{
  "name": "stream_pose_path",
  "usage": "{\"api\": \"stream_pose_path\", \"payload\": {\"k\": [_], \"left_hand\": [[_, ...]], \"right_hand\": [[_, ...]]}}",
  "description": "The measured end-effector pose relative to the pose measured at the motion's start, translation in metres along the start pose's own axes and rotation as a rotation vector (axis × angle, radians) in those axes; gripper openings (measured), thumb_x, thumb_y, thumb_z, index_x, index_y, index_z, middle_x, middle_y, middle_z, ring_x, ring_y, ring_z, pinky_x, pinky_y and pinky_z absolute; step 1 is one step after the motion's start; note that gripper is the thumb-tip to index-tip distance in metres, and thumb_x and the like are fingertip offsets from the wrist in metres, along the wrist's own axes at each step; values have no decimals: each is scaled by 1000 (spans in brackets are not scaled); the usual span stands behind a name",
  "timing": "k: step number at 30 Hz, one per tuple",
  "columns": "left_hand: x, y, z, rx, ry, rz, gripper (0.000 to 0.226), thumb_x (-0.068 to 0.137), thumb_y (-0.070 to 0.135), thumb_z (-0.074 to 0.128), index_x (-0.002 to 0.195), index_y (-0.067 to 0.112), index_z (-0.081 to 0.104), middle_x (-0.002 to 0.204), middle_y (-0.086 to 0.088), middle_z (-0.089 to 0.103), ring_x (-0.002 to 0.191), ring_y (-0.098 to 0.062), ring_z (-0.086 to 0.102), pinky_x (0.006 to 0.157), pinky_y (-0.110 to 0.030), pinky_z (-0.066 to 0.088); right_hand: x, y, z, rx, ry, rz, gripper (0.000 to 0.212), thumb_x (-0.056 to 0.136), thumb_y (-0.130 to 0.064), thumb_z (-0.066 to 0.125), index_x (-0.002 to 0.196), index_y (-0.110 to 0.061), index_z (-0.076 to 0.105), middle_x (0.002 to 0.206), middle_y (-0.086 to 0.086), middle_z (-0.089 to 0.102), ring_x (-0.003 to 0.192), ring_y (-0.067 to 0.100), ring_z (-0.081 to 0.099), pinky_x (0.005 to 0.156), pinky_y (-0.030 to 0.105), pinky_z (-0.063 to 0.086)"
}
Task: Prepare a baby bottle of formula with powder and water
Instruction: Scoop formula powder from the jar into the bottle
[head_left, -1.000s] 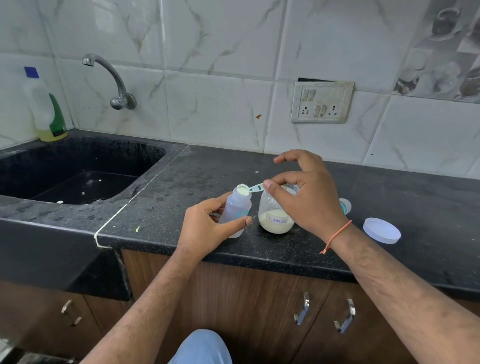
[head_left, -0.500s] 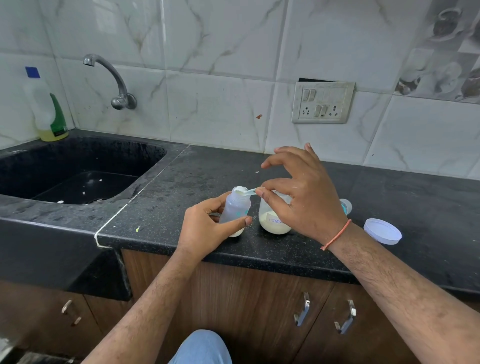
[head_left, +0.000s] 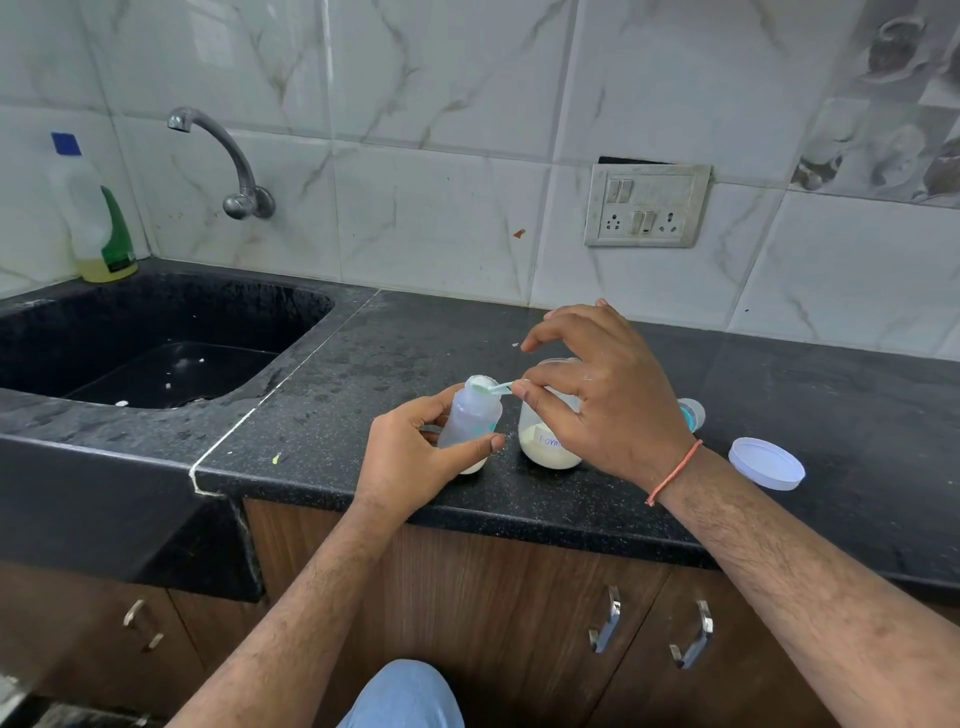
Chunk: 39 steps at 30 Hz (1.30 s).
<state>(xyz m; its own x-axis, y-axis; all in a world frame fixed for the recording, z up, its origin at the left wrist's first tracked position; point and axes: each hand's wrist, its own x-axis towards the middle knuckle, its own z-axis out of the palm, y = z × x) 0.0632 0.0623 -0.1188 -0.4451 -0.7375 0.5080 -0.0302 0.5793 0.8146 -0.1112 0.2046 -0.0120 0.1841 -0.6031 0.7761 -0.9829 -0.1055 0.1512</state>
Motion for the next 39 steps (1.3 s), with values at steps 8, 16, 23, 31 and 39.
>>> {"api": "stream_pose_path", "payload": {"k": [8,16,23,31,39], "left_hand": [[0,-1,0,18,10,-5,66,71,49,100,132,41,77,118,31,77,107,3,74,92,-21,62],[2,-1,-1,40,-22,-24,70,71,49,101,136,41,74,116,19,77,106,0,74,94,-18,60],[10,-6,1,94,76,-162,94,76,46,98,157,32,54,132,17,72,124,-1,66,114,-35,54],[-18,20,18,284,198,379,86,86,39,92,156,13,51,154,0,56,144,-17,51,120,-32,41],[-5,62,92,194,-152,0,133,80,54,93,174,17,7,181,5,19,165,-13,20,133,-32,26]], "right_hand": [[-4,-1,1,97,49,166,17,96,-35,76,87,-24,85,112,-9,70,110,15,58,90,31,46],[-8,10,5,717,126,847,6,90,-25,83,85,-22,86,112,-7,72,104,4,67,93,26,52],[-18,36,-13,915,266,1090,4,90,-12,81,88,-9,83,115,9,77,90,-1,72,77,8,51],[-37,68,-33,558,121,964,7,91,-28,82,89,-22,84,114,-2,71,105,8,66,92,24,53],[-32,73,-30,165,-179,596,15,92,-39,79,85,-27,85,114,-16,65,115,14,54,90,23,38]]}}
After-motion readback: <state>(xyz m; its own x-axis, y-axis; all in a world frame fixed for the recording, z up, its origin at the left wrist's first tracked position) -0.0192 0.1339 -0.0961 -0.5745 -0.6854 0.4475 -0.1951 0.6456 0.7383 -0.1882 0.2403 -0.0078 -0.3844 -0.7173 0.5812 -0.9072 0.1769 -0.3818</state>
